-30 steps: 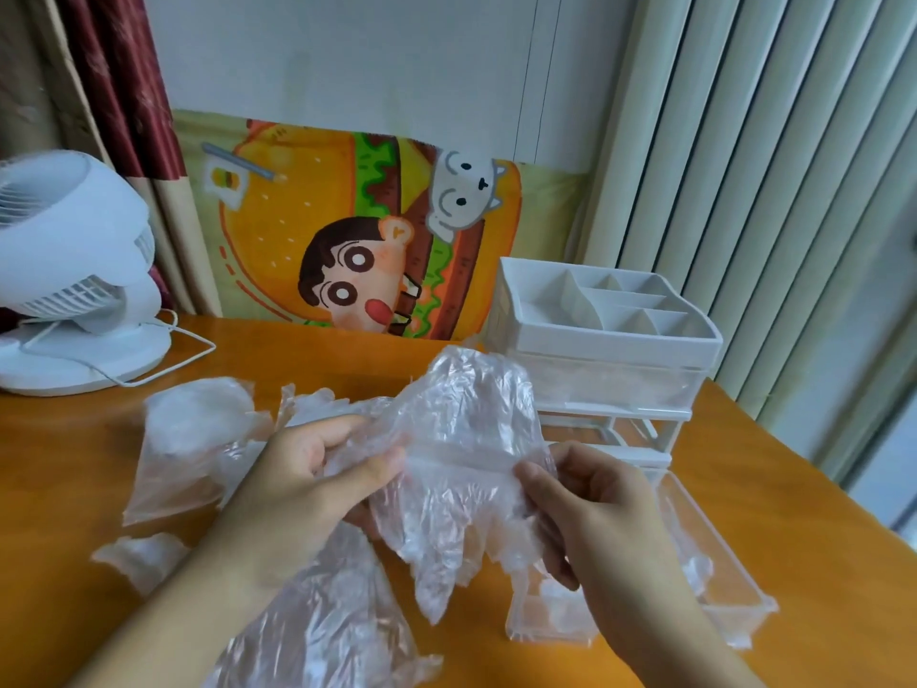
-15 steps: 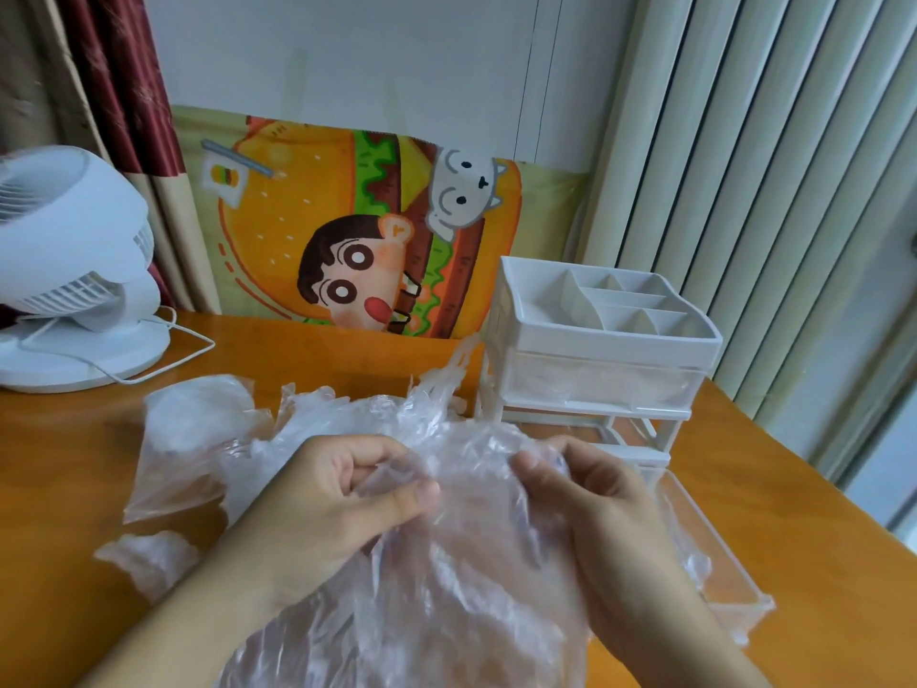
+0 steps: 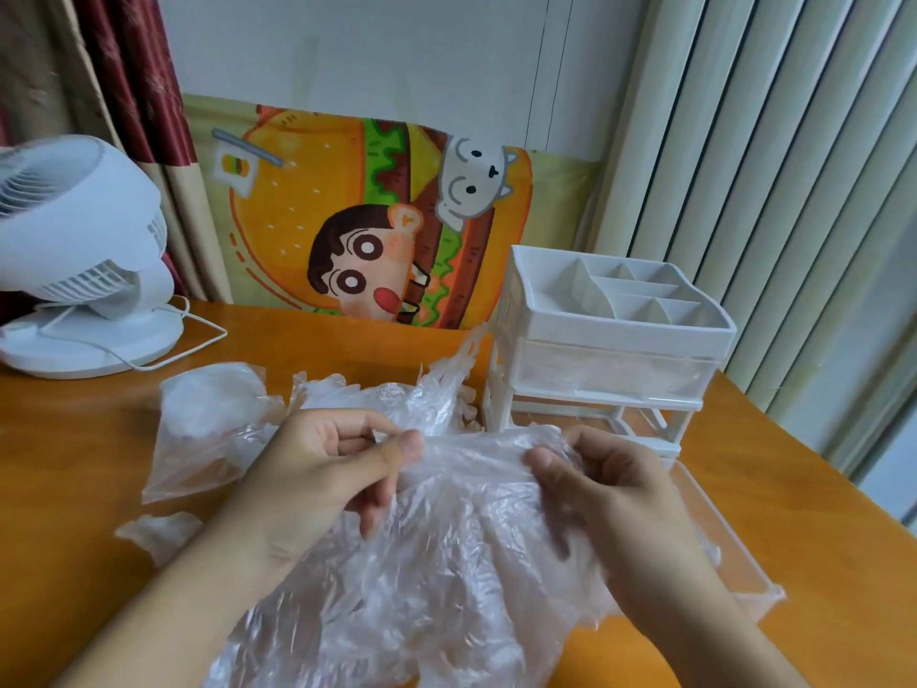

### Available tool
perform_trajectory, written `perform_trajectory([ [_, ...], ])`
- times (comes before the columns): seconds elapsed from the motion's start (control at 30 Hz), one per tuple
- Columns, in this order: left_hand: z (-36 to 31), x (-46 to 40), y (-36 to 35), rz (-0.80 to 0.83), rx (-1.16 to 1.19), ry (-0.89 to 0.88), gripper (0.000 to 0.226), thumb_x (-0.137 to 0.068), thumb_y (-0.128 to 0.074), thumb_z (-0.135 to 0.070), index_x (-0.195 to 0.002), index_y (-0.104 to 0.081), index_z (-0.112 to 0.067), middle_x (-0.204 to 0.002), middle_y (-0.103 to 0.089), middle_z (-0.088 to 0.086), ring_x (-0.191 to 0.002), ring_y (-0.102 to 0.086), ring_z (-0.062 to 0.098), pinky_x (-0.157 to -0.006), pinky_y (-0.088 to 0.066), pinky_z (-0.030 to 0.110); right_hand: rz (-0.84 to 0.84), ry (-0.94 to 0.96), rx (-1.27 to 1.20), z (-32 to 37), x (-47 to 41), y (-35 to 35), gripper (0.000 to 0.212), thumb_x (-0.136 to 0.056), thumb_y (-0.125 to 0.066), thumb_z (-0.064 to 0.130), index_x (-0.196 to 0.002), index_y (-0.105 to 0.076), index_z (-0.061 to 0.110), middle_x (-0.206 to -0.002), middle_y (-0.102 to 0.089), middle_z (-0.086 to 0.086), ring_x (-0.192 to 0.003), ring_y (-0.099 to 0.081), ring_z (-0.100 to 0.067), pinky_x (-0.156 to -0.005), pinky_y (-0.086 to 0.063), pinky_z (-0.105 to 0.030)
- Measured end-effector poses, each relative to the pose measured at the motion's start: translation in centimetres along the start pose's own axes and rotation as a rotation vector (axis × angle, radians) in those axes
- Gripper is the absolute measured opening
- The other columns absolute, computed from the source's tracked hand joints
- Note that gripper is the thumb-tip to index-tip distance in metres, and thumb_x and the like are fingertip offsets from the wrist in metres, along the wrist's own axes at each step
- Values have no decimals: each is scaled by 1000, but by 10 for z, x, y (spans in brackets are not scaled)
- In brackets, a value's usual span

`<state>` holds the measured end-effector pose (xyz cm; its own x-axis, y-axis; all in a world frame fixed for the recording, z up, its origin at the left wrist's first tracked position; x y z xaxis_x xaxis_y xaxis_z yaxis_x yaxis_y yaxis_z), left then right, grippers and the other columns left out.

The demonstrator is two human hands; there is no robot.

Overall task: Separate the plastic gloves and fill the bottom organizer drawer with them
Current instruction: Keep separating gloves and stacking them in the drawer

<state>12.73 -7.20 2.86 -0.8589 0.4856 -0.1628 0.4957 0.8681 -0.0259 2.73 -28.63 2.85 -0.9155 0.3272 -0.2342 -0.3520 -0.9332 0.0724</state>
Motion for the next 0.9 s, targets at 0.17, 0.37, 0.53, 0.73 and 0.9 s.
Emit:
perform_trajectory([
  [0.17,1,0,1,-39,88,15,35,-84,-72,-36,-64,-62,-9,-60,-52,15,-47,-47,25,-45,-44,29,-44,20,-14,-2,0,1,30,-98,-72,19,-76,-61,2,-51,-57,-16,-43,-48,-25,-48,-39,-22],
  [0.37,-1,1,-5,19,109,-33,23,-86,-71,-27,-78,-73,-5,-73,-64,20,-67,-62,33,-57,-56,33,-83,32,-2,3,3,-1,38,-98,-72,16,-63,-57,8,-48,-57,-11,-39,-48,-21,-44,-37,-18],
  [0.53,0,-2,4,-78,147,-56,25,-86,-67,-24,-87,-79,-3,-85,-74,19,-79,-71,32,-70,-62,30,-79,22,-12,0,2,-1,35,-97,-73,16,-66,-60,6,-50,-56,-10,-41,-50,-21,-45,-39,-18],
  [0.73,5,1,-9,-22,64,10,20,-87,-73,-25,-96,-79,-8,-92,-78,18,-84,-77,25,-75,-57,24,-88,23,4,0,3,-1,35,-99,-71,18,-68,-60,5,-50,-58,-13,-42,-51,-24,-46,-41,-19],
  [0.9,2,1,7,-191,61,-55,18,-94,-70,-20,-91,-77,-4,-74,-73,15,-67,-67,23,-65,-54,27,-100,33,-6,1,3,1,33,-99,-71,19,-71,-61,4,-53,-59,-15,-43,-53,-26,-47,-41,-21],
])
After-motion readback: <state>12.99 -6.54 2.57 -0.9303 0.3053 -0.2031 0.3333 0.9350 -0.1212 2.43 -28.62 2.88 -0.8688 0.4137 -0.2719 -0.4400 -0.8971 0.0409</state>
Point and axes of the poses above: each hand's wrist, its own x-axis away from the middle knuckle, its own y-axis out of the back of the hand, z = x × y, the point moved 9 cm from there along -x, towards the middle knuckle
